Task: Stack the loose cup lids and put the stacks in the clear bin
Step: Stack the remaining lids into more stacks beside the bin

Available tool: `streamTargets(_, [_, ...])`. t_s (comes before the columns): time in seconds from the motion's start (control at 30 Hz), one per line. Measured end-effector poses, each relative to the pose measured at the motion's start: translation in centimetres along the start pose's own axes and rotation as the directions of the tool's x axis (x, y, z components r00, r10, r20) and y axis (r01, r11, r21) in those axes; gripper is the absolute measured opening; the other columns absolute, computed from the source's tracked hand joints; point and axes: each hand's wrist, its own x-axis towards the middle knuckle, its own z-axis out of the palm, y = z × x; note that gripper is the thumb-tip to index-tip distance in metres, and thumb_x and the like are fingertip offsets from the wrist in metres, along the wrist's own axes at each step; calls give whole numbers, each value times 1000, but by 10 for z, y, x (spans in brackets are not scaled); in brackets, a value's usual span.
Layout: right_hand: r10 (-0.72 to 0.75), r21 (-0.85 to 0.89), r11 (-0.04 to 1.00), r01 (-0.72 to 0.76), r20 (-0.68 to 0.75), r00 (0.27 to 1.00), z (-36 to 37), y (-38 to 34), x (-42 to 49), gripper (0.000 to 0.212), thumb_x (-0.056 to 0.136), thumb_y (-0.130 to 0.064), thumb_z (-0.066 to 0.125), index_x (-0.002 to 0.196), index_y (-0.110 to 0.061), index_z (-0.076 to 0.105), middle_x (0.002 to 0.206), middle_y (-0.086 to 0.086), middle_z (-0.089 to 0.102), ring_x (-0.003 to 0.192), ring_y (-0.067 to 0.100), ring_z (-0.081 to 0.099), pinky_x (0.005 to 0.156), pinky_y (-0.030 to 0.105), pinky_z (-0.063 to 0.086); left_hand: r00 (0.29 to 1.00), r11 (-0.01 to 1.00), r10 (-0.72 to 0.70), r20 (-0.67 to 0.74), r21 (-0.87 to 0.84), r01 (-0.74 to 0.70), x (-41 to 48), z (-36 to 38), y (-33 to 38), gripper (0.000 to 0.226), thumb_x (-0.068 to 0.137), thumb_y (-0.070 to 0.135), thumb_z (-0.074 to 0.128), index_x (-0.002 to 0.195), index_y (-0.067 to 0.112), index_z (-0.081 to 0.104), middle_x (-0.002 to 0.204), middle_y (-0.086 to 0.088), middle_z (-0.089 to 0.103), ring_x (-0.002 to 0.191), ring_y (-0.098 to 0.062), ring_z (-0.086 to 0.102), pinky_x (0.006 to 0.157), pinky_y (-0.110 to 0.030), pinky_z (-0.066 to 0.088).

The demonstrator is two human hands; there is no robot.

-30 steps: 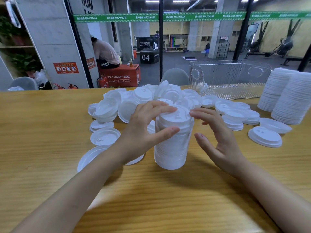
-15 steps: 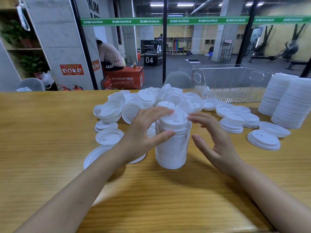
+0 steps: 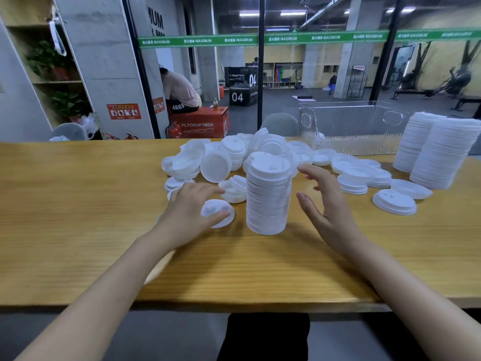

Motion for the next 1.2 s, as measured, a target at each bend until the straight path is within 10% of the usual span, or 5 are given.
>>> streamTargets(0.33, [14, -42, 999, -14, -7, 1000, -1, 2, -5, 43, 96, -35, 48, 137, -26, 43, 135, -7, 50, 123, 23, 51, 100, 55, 43, 984, 957, -116, 133, 282, 75, -8, 13, -6, 50, 92, 60, 50, 136, 37, 45, 138, 12, 48, 138, -15, 26, 119, -39, 5])
streamTargets(0.57, [21, -51, 998, -21, -6, 1000, 0, -2, 0, 41, 95, -36, 48, 135, -28, 42, 134, -6, 51, 123, 22, 50, 100, 53, 43, 985, 989, -145, -94, -15, 144, 7, -2, 6, 82, 64, 84, 31, 121, 32, 60, 117, 10, 60, 121, -16, 43, 104, -34, 21])
streamTargets(0.8, [28, -58, 998, -30, -33, 999, 0, 1, 17, 41, 97, -38, 45, 137, -29, 42, 132, -15, 47, 123, 16, 48, 101, 48, 43, 964, 901, -167, -208, -429, 64, 40, -17, 40, 63, 66, 78, 50, 115, 39, 55, 119, 18, 58, 125, -16, 46, 103, -41, 39])
streamTargets(0.97, [25, -48, 998, -27, -37, 999, 5, 13, 14, 43, 98, -38, 43, 140, -30, 37, 135, -23, 41, 120, 20, 50, 97, 53, 44, 988, 904, -12, -156, -423, -56, 53, -14, 70, 53, 67, 74, 54, 113, 47, 54, 121, 28, 55, 123, -6, 42, 100, -20, 33])
streamTargets(1.2, [21, -34, 999, -21, -5, 1000, 4, 13, 14, 44, 99, -40, 41, 141, -28, 36, 137, -16, 43, 122, 24, 49, 99, 53, 42, 992, 915, 80, -95, -389, -111, 58, -4, 73, 56, 69, 71, 56, 117, 43, 59, 123, 28, 55, 121, -1, 40, 106, -37, 35])
